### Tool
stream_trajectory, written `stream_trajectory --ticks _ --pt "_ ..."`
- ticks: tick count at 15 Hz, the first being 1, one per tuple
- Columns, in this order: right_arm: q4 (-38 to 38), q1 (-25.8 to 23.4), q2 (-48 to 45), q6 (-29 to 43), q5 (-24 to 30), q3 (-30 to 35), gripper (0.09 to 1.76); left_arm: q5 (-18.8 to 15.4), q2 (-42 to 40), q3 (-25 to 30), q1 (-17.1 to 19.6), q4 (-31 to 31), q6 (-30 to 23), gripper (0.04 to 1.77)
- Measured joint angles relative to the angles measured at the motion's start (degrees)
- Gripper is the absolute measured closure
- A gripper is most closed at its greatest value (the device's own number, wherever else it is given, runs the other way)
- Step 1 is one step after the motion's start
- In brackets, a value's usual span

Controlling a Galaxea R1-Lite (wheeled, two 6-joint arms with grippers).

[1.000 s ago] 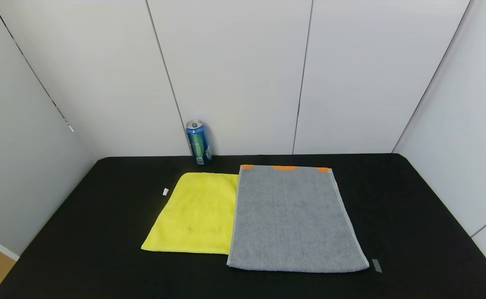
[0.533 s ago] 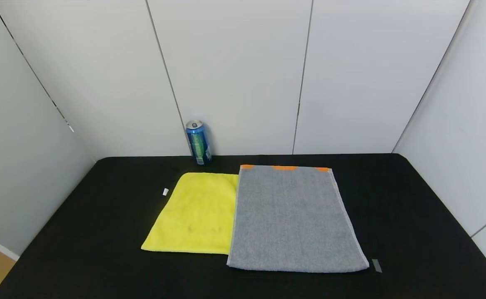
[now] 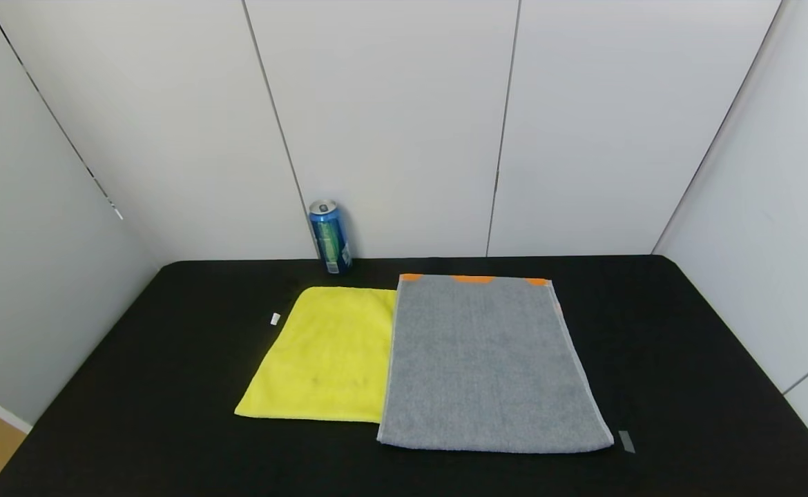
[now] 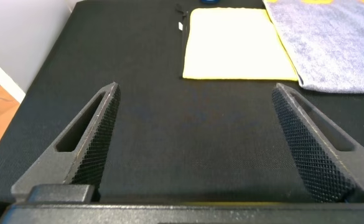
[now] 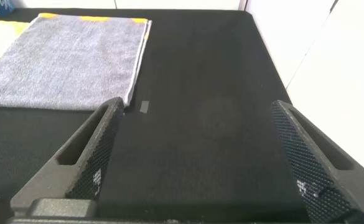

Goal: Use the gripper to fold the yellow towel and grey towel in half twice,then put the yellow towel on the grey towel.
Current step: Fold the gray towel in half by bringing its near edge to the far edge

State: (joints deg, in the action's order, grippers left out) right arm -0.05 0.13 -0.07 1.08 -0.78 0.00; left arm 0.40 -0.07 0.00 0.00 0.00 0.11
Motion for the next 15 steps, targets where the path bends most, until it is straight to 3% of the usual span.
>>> stream_trajectory --ticks 9,15 --pt "-0.05 -0.02 0.00 1.34 -0.12 -1.12 0.14 -0.13 0.00 -1.18 0.00 0.24 -0.09 0.09" --pt "6.64 0.00 2.50 1.43 1.46 -16.14 0.14 -2.78 3.27 -11.22 0.00 2.73 0.32 0.09"
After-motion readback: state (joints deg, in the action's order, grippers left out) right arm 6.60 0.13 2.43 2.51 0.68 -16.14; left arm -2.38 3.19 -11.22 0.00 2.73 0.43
